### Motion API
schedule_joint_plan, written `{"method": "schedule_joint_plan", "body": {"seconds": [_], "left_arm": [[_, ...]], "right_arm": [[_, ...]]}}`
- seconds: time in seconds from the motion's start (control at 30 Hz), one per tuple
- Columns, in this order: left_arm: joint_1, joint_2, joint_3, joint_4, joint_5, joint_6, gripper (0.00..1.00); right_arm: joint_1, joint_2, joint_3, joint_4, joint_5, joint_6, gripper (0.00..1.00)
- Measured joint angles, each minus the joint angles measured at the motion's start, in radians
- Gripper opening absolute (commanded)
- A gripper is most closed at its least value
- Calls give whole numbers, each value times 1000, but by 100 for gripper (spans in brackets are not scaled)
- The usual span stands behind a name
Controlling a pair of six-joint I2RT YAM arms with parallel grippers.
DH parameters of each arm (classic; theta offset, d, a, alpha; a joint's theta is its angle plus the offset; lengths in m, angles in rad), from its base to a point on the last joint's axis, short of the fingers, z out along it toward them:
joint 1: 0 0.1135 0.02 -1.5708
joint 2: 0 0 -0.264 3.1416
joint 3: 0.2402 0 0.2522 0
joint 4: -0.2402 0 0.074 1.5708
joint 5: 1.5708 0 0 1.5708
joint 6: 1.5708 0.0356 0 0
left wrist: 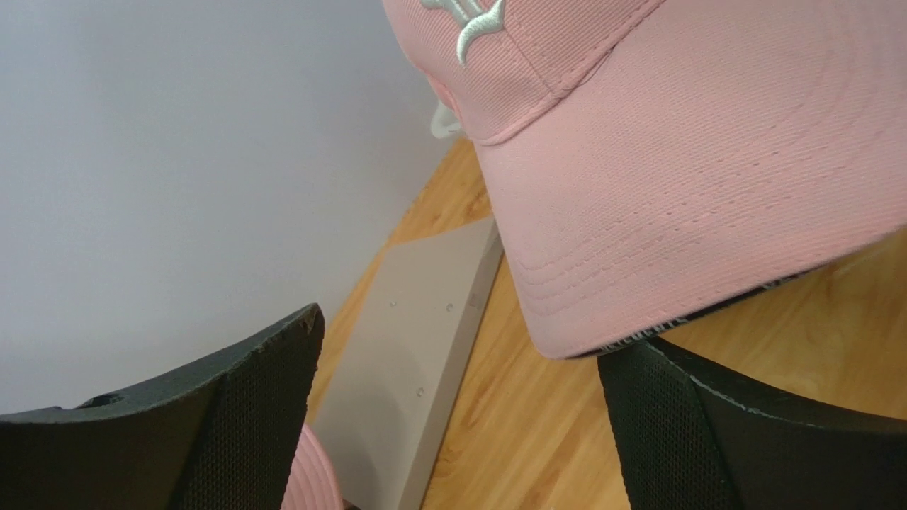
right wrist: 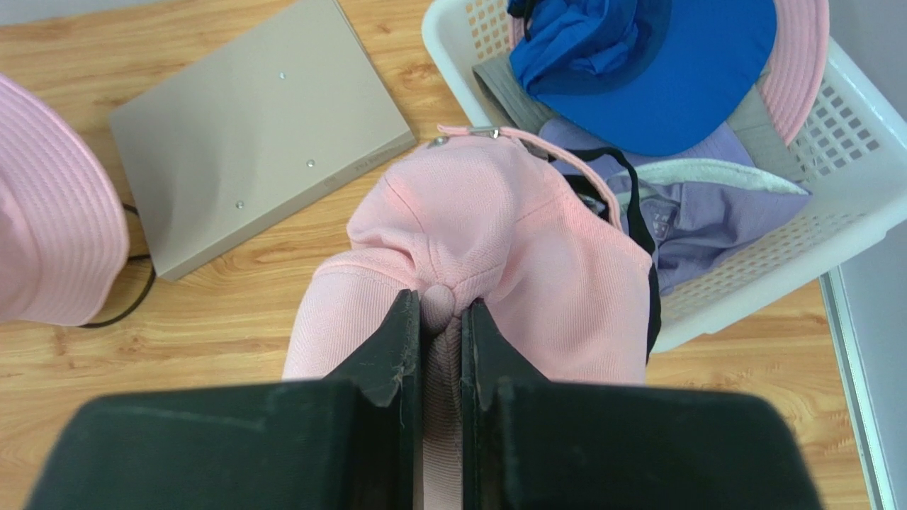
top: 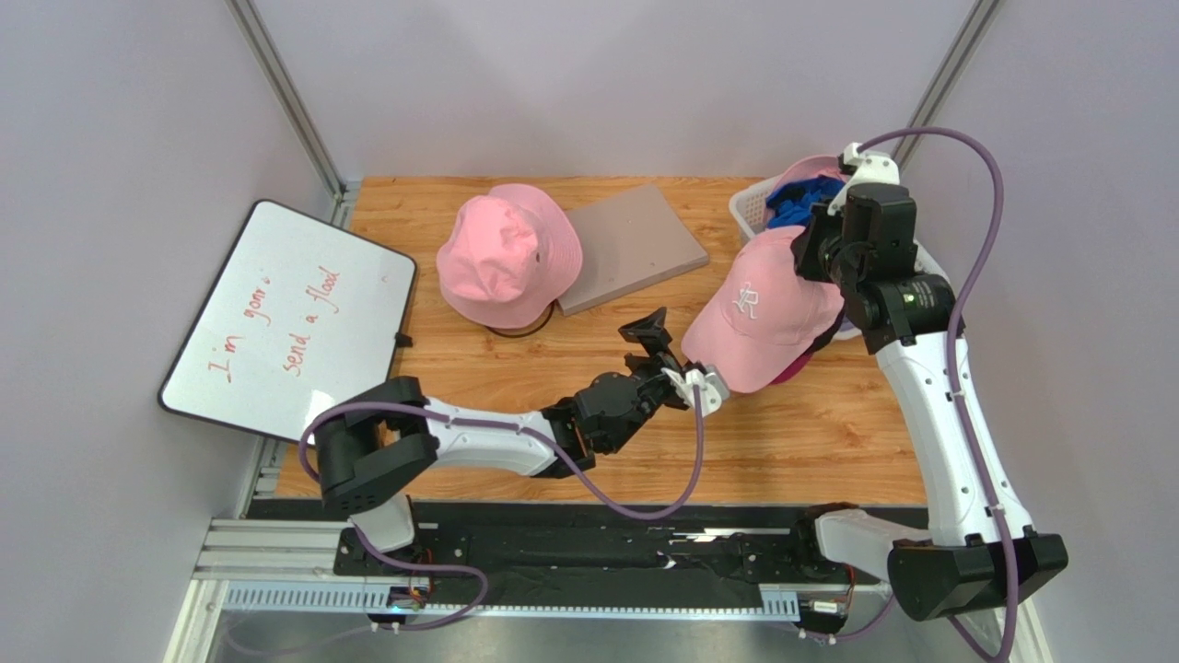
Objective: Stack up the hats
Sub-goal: Stack the hat on the hat.
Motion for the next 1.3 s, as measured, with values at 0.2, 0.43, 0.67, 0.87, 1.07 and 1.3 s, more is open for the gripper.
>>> {"method": "schedule_joint_plan", "body": {"seconds": [0.2, 0.43, 0.67, 0.87, 1.07, 1.3], "left_arm": [[0, -122, -40, -239, 62, -166, 100], [6, -180, -80, -467, 189, -419, 100], [62, -176, -80, -455, 414, -784, 99], [107, -146, -83, -307, 575, -1160, 99], [173, -76, -132, -97, 693, -1533, 97], [203, 137, -139, 92, 748, -1803, 96]], "right_arm": [[1, -8, -86, 64, 32, 0, 0], [2, -51, -170, 133, 59, 0, 0], [3, -56, -195, 166, 101, 5, 0], [3, -57, -227, 180, 113, 28, 0], [3, -64, -227, 181, 114, 37, 0], [3, -71, -227, 180, 116, 48, 0]]}}
